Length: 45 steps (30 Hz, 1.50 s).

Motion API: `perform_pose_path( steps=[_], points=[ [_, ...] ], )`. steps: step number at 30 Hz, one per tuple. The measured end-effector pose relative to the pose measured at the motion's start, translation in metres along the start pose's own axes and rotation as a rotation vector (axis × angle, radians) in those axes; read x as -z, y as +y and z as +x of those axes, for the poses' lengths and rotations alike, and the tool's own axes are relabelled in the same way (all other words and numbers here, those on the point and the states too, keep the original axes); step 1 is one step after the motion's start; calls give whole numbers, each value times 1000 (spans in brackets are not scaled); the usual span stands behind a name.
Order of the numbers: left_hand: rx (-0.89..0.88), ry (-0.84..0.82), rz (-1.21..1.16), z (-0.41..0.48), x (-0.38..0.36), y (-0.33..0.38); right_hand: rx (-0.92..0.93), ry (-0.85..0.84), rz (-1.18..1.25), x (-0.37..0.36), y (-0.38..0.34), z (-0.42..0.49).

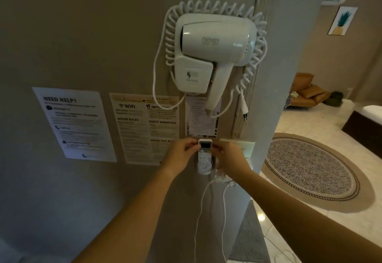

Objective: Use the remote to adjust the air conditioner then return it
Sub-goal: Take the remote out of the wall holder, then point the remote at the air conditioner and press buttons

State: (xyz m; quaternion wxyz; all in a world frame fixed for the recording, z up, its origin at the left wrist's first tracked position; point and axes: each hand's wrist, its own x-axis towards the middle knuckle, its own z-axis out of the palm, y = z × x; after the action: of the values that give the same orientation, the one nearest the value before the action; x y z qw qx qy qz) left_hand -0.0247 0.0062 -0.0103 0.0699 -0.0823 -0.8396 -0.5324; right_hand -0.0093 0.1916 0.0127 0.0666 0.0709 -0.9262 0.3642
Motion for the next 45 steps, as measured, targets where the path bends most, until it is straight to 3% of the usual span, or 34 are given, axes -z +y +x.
perform_pose_path(
  steps=[4, 8, 13, 22, 29, 45],
  points=[
    [-44, 93, -175, 5, 8, 22, 14, 56, 215, 13, -11, 5],
    [-40, 103, -201, -2, 9, 34, 24, 55, 302, 18, -15, -1],
    [42, 91, -277, -22, -6, 47, -42, -61, 447, 27, -5, -17],
    [23, 98, -249, -55, -36, 89, -68, -223, 533, 76, 17, -70],
    [-9, 66, -284, -80, -79, 149, -75, -138, 588, 142, 33, -119],
    [-199, -173, -426, -167, -220, 320, 7, 109, 613, 333, 101, -267]
  ],
)
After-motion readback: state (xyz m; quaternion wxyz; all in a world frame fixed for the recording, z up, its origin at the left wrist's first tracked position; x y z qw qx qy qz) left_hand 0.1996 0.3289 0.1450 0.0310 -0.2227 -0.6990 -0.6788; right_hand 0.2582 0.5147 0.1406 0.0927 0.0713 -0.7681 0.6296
